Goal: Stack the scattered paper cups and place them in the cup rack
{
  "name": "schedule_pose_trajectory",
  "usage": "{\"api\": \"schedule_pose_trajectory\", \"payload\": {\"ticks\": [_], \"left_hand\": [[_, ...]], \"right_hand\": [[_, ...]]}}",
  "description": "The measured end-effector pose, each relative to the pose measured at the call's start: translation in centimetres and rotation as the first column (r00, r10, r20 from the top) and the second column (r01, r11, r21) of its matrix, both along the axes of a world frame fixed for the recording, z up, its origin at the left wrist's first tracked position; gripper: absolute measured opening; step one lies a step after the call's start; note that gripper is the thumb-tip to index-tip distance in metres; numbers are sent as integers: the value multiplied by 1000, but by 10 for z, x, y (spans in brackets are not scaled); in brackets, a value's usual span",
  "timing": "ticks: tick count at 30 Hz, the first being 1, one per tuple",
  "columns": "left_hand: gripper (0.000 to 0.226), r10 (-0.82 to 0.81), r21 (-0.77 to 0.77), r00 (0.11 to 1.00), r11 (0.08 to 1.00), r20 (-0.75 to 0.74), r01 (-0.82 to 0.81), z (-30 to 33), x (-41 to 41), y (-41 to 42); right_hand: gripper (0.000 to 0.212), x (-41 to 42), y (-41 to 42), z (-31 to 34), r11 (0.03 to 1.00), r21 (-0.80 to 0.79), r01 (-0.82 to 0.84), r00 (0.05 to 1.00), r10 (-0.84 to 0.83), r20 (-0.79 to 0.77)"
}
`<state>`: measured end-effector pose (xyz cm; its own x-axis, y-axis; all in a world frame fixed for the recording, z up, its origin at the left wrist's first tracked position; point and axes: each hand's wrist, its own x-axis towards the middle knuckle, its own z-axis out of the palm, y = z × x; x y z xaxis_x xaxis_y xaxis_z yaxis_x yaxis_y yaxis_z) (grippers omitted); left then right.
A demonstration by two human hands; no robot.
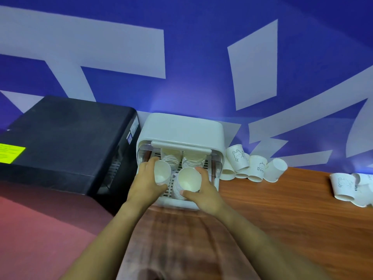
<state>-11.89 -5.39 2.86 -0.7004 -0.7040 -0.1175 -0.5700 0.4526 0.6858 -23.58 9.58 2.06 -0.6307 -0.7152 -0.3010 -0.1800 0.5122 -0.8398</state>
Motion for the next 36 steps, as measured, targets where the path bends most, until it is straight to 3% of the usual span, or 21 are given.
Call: {"api": "schedule_pose_trajectory", "payload": {"ticks": [10, 15, 20, 24, 30, 36], "left_hand": [[85, 74, 6, 997, 997, 31, -74, -9, 11, -29], [87, 45, -57, 998, 997, 49, -42, 1, 19, -18], [74, 32, -164, 999, 986, -36, -37, 25, 27, 12], [66, -80, -211, 994, 975, -74, 63, 38, 21, 46], [58, -316, -136, 948, 942, -44, 308, 38, -6, 111], [59, -366, -75, 929, 926, 55, 369, 35, -45, 164]], "right_hand": [[88, 20, -51, -5, 988, -135, 70, 996, -76, -41], [83, 20, -30, 1, 995, -83, 62, 996, -67, -54], [61, 13, 16, 11, 997, 76, 18, 996, -11, -91], [49, 7, 65, 16, 984, 176, 26, 998, -15, -59], [42, -11, 138, 19, 971, 201, 132, 991, -130, -23], [42, -52, 200, 26, 961, 209, 179, 984, -175, -39]]}}
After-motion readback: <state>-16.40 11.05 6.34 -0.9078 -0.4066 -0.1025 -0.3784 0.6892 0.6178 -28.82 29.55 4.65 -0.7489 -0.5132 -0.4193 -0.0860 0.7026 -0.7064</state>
